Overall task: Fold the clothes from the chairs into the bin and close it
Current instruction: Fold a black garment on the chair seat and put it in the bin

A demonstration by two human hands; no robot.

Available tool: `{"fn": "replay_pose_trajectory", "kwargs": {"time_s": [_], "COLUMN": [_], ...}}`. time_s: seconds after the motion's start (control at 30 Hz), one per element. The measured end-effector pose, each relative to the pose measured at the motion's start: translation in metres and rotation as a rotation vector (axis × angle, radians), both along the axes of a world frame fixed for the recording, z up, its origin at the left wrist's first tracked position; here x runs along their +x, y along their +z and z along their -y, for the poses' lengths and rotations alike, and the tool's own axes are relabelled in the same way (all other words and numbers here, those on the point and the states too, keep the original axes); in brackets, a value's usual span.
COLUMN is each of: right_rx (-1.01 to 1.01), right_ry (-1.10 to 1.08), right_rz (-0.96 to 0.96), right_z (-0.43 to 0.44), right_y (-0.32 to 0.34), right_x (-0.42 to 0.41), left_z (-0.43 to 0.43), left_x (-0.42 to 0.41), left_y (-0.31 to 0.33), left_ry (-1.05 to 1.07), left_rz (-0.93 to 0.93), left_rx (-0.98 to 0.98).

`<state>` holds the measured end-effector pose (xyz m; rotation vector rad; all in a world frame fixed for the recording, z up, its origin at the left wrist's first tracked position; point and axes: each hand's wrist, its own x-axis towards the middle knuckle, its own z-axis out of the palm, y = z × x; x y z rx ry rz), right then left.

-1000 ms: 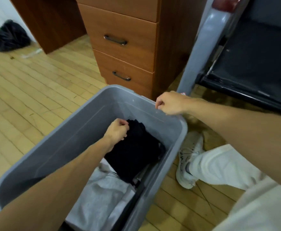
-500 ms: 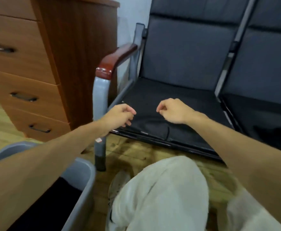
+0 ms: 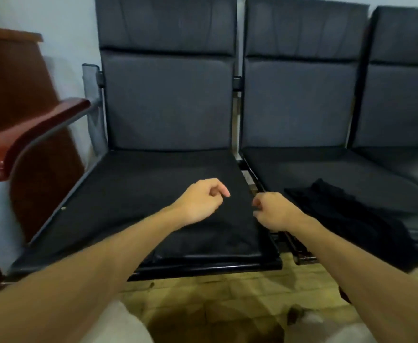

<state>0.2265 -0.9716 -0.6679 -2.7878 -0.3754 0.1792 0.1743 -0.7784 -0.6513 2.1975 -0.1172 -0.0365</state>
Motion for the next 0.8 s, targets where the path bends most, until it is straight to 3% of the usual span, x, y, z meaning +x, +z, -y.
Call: {"fn": "replay_pose_trajectory", "kwargs": {"time_s": [0.17, 0.27, 0.43, 0.5, 0.57, 0.67, 0.8], "right_rx": [-0.020, -0.164, -0.378, -0.411, -0.359, -0.092, 0.179], "right_ry": [-0.181, -0.295, -0.438, -0.419, -0.397, -0.398, -0.259], "right_rz": [0.086, 0.060, -0.099, -0.074, 0.014, 0.072, 0.153], "right_z": [0.053, 0.085, 0.127, 0.136, 0.138, 0.133, 0.098], "right_y": [0.004, 0.000, -0.016, -0.022, -0.024, -0.024, -0.007], "right_x": [0.028, 0.035, 0.033, 0.031, 0.031, 0.033, 0.035], "left_z": [0.037, 0.055, 0.085, 0.093, 0.094, 0.090, 0.073], "left_x": [0.025, 0.041, 0.053, 0.056, 0.059, 0.059, 0.052], "left_y": [-0.030, -0.038, -0.055, -0.060, -0.062, -0.061, -0.049], "left_ry": [-0.012, -0.007, -0.139, -0.189, -0.214, -0.244, -0.180], "left_rz": [-0.030, -0.031, 0.014, 0.053, 0.095, 0.106, 0.023], "left_rx": [-0.138, -0.198, -0.069, 0.002, 0.042, 0.071, -0.021]}}
